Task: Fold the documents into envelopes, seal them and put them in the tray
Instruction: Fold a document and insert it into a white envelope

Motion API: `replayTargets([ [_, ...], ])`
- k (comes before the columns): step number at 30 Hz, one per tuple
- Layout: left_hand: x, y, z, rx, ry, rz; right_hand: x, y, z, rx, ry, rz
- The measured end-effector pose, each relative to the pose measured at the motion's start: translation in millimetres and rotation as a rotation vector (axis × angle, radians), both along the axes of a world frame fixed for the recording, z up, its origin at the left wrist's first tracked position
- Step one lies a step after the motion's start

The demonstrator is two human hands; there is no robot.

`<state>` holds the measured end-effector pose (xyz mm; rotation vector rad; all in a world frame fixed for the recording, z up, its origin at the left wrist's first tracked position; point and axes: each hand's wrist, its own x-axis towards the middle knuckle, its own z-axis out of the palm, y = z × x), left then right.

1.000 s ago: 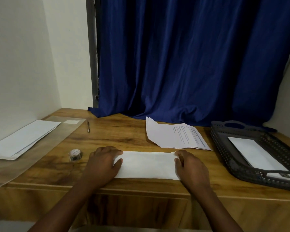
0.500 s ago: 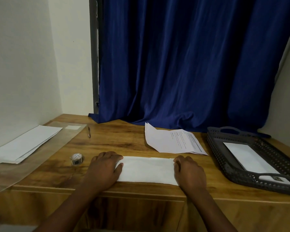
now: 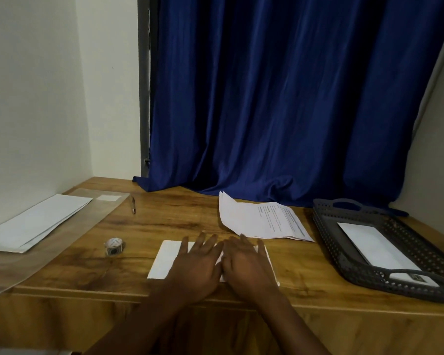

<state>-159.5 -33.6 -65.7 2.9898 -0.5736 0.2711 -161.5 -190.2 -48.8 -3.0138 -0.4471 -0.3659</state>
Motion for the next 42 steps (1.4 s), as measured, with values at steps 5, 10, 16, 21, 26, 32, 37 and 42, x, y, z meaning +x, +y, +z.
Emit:
replayTargets([
  [5,6.8,3.5,-7.7,0.044,0.103,0.006,9.0,-12.3,-17.4,-0.004,0.148,-0.018],
  [10,8.4,20.4,-4.9,0.021,0.15,0.043,11.9,-33.5,-19.7,0.04,0.238,-0.07],
  [16,6.8,40.1,-5.1,0.021,0.171,0.116,14.6,-32.5,-19.7,0.043,0.24,-0.078],
  [21,7.3,41.2,-8.0,-0.041,0.146,0.107,9.5,-32.6,-20.2,0.123,0.175,-0.083],
  [26,-2.3,63.8,-5.4,-0.71,-0.129,0.013,-4.0,-38.8,-22.8,0.279,-0.183,-0.055],
  [32,-13.5,144.7,16.6,-0.625,-0.432,0.357,-8.3,-42.6,-24.4,0.513,-0.193,-0.078],
  [37,-17.8,203.2,9.5,-0.703,-0.034,0.456,-7.1,-39.6,-24.4,0.502,-0.167,-0.087],
  [42,-11.4,212.1,7.9,-0.594,0.022,0.385,-14.7,-38.7,-21.0,0.585,-0.147,-0.097],
])
